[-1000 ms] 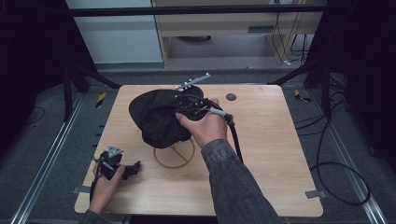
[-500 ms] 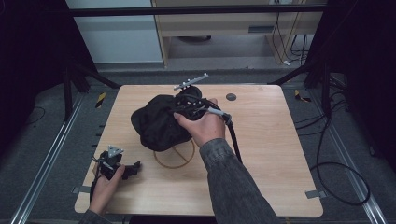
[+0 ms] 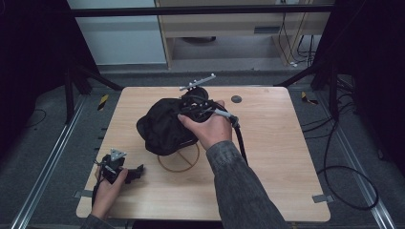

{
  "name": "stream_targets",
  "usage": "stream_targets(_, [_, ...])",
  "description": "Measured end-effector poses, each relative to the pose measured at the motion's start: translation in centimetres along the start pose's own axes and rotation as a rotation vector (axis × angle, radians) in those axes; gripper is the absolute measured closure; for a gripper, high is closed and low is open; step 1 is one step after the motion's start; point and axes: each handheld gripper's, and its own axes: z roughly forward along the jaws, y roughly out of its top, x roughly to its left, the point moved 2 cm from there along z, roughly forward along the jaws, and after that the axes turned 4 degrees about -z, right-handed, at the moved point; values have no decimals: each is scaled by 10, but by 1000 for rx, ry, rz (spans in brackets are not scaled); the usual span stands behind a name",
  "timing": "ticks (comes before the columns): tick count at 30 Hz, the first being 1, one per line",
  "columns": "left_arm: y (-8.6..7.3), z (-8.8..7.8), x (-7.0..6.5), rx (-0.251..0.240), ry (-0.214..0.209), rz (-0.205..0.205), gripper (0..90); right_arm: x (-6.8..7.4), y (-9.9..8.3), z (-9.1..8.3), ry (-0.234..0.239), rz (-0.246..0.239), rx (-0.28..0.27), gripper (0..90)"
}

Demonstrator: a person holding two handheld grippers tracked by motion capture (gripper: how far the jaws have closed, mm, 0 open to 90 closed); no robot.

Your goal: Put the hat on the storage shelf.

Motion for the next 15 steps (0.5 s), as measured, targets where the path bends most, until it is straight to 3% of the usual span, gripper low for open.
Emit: stream_targets(15, [0,0,0,0,0,0,0,1,-1,-8,4,-1,-6,596])
